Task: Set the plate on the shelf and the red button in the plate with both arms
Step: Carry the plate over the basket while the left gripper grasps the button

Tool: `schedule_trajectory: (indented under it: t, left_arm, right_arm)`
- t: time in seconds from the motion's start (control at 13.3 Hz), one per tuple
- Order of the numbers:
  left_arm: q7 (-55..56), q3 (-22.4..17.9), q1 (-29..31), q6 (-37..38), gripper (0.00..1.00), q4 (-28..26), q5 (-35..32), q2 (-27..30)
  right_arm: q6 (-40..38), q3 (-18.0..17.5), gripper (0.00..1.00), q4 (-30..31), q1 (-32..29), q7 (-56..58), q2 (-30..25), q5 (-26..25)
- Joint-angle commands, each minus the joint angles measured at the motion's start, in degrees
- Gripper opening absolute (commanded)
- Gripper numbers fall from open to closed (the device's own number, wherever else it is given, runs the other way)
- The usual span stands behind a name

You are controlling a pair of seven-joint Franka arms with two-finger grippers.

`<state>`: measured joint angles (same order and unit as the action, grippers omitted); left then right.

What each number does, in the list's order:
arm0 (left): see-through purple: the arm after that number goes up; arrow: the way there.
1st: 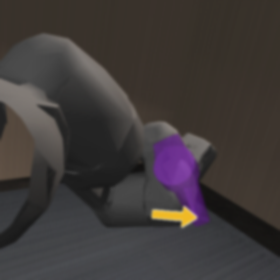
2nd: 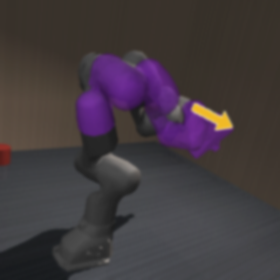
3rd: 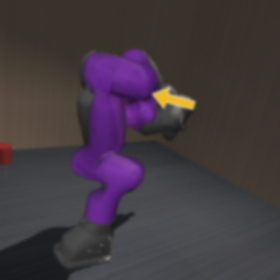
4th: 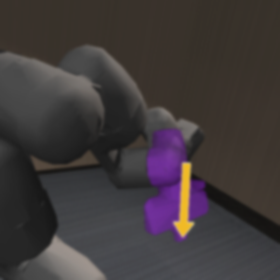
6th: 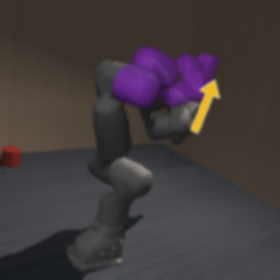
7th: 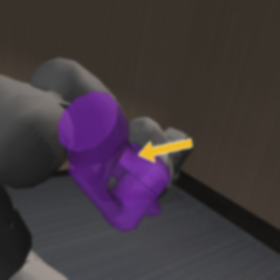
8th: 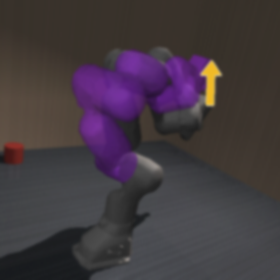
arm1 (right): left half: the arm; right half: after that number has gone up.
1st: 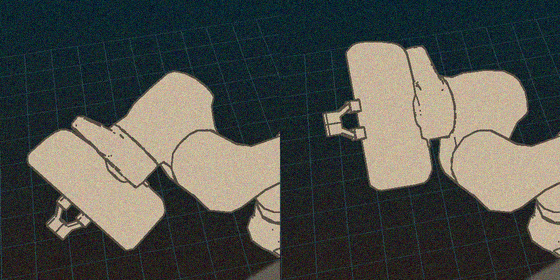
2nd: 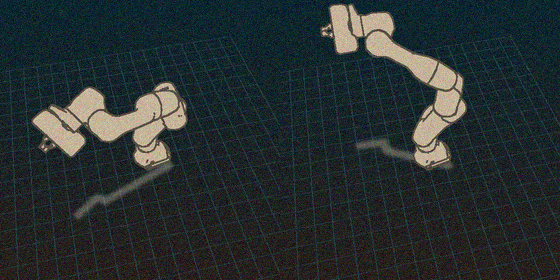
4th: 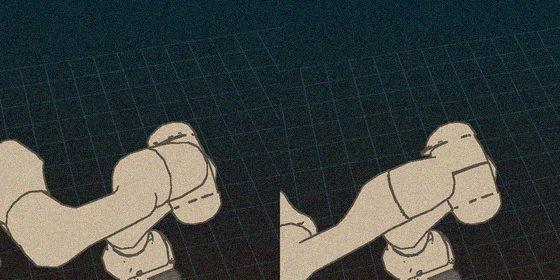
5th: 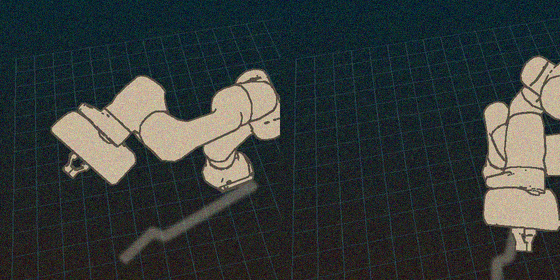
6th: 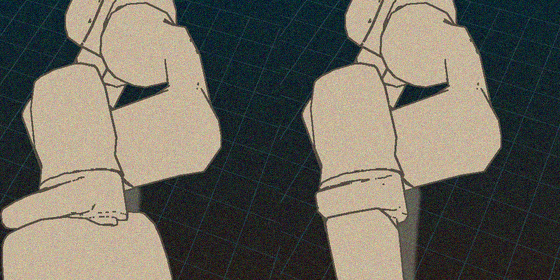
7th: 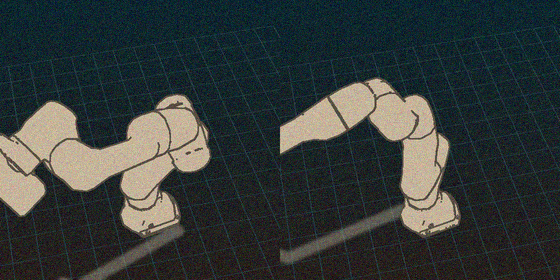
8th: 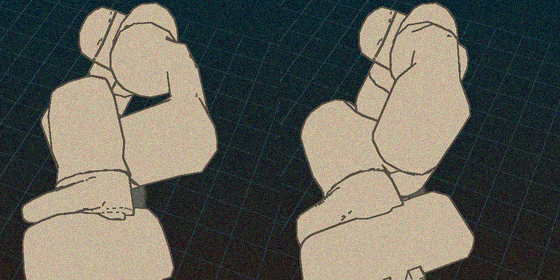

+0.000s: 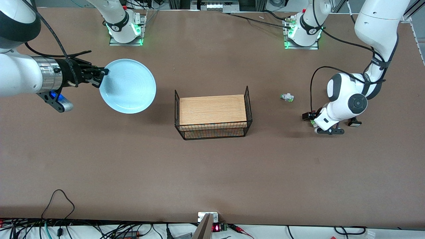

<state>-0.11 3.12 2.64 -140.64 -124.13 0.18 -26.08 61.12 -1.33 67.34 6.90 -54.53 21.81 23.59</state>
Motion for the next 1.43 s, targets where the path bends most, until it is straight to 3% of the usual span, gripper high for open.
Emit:
schedule_trajectory:
  t: [0.0,0.23,0.3,0.53,0.9,1.13,1.35]
  left_arm:
    - [-1.0,0.1,0.6,-0.4,0.53,-0.1,-0.7,0.2]
    - [-0.4,0.1,0.5,-0.2,0.11,-0.1,-0.7,0.2]
    - [-0.3,0.1,0.5,0.1,0.01,-0.1,-0.7,0.2]
    - [-0.4,0.1,0.4,3.8,0.00,1.4,-0.7,2.2]
    - [-0.5,0.1,0.5,18.9,0.00,9.9,-0.7,5.2]
    - [-0.4,0.2,0.2,25.7,0.00,13.6,-0.7,9.5]
    - [-0.6,0.2,-0.2,34.2,0.00,21.3,-0.7,10.3]
  right_arm:
    - [2.3,0.0,0.00,-0.8,4.7,-5.0,-0.1,1.3]
    - [4.4,0.1,0.00,-0.8,10.1,-5.2,-0.1,0.7]
    - [5.5,0.1,0.00,-0.8,11.5,-5.2,-0.1,0.5]
    - [10.0,0.0,0.00,-0.8,17.3,-5.2,-0.1,-2.5]
    - [14.9,0.2,0.00,-0.2,29.2,-5.8,2.4,-14.7]
    - [17.9,0.2,0.00,-0.1,31.5,-7.9,4.6,-16.0]
    - [20.4,0.2,0.00,-0.1,32.8,-7.9,7.0,-17.4]
